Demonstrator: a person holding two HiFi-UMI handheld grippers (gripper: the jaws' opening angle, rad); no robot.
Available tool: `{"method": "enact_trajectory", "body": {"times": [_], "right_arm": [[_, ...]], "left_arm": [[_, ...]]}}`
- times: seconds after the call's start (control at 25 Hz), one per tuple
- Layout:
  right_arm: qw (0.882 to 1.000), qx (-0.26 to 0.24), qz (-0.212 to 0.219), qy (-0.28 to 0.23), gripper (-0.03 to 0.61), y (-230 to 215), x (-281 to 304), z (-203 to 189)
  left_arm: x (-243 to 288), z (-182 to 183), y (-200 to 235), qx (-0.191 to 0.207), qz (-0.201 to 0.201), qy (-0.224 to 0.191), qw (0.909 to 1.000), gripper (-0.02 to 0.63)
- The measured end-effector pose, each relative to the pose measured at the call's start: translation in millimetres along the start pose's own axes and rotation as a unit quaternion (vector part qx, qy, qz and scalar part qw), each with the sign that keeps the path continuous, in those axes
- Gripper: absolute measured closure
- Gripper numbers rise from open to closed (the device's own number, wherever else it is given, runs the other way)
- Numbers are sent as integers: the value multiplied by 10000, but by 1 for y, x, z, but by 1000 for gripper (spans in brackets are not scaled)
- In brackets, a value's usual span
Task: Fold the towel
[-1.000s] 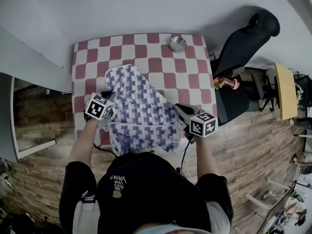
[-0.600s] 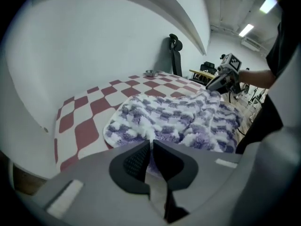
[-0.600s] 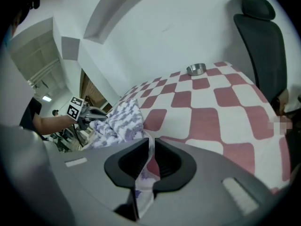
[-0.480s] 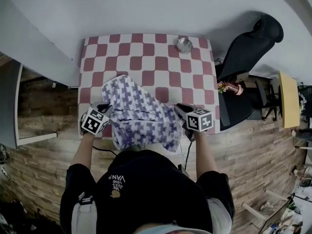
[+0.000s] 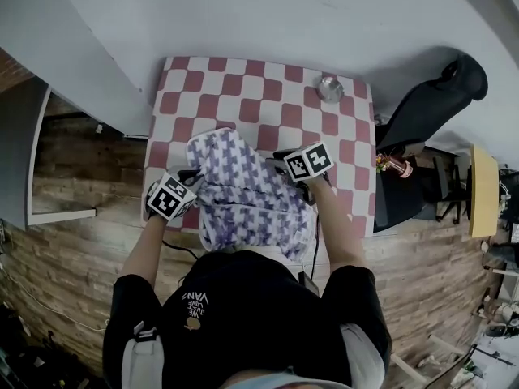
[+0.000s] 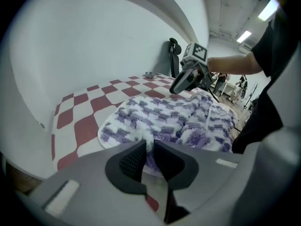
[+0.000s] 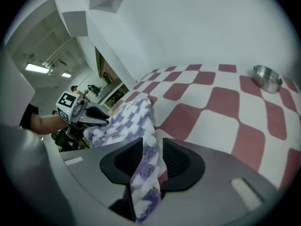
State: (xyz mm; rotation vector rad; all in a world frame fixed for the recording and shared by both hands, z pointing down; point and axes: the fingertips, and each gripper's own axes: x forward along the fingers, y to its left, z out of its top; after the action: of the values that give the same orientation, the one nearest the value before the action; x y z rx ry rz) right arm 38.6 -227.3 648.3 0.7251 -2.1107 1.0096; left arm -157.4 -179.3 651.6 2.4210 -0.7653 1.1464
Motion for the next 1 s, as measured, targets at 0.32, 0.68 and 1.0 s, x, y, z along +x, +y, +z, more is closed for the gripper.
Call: {"method": "enact_trajectory", "body": {"times": [0.32, 0.68, 1.0], "right_arm": [[9969, 224, 381, 650, 554, 4, 34, -8], [9853, -798, -933, -1185, 560, -2, -80, 85], [9322, -2426, -2017, -1775, 560, 82, -133, 17]], "left_arm": [[4, 3, 2, 18, -250, 82, 9997, 587], [-17, 106, 30, 474, 506, -1166, 9908, 592], [-49, 100, -22, 1796, 881, -1315, 9709, 592]]}}
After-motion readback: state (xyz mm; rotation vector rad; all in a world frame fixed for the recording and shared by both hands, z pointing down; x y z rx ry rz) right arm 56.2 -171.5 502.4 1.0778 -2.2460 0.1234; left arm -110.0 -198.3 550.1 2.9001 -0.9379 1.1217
